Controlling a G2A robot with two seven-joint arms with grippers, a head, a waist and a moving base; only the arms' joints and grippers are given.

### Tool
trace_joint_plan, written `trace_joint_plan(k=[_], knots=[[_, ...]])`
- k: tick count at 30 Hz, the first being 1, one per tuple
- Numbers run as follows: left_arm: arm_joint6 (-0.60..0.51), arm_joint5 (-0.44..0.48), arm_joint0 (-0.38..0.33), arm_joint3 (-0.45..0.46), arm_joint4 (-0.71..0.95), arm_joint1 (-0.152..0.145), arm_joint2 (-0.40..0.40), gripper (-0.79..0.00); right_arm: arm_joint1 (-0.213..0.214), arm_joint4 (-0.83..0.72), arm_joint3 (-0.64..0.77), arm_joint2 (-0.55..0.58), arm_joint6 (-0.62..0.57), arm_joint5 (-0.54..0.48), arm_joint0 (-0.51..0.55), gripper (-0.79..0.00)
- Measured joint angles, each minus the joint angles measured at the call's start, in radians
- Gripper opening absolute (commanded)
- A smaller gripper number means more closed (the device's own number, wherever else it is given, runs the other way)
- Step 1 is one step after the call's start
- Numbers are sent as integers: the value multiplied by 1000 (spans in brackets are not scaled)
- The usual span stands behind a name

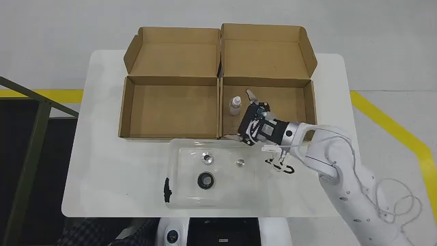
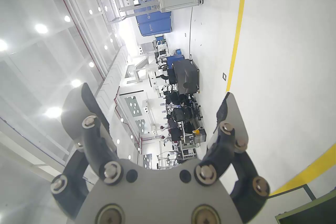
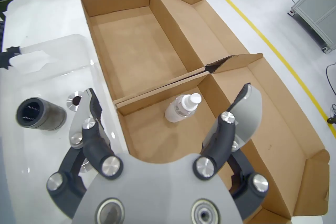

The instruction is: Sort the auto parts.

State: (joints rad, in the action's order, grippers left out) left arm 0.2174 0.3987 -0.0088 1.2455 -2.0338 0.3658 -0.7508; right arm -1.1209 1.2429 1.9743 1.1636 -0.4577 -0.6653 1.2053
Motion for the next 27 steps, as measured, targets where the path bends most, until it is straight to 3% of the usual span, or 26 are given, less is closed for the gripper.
trace_joint_plan(k=[12, 27], knots=[[0, 0, 0, 0, 0, 0, 0, 0, 35, 113, 162, 33, -19, -113, 223, 0], [0, 0, 0, 0, 0, 0, 0, 0, 57, 233, 183, 30, -15, -172, 312, 0]])
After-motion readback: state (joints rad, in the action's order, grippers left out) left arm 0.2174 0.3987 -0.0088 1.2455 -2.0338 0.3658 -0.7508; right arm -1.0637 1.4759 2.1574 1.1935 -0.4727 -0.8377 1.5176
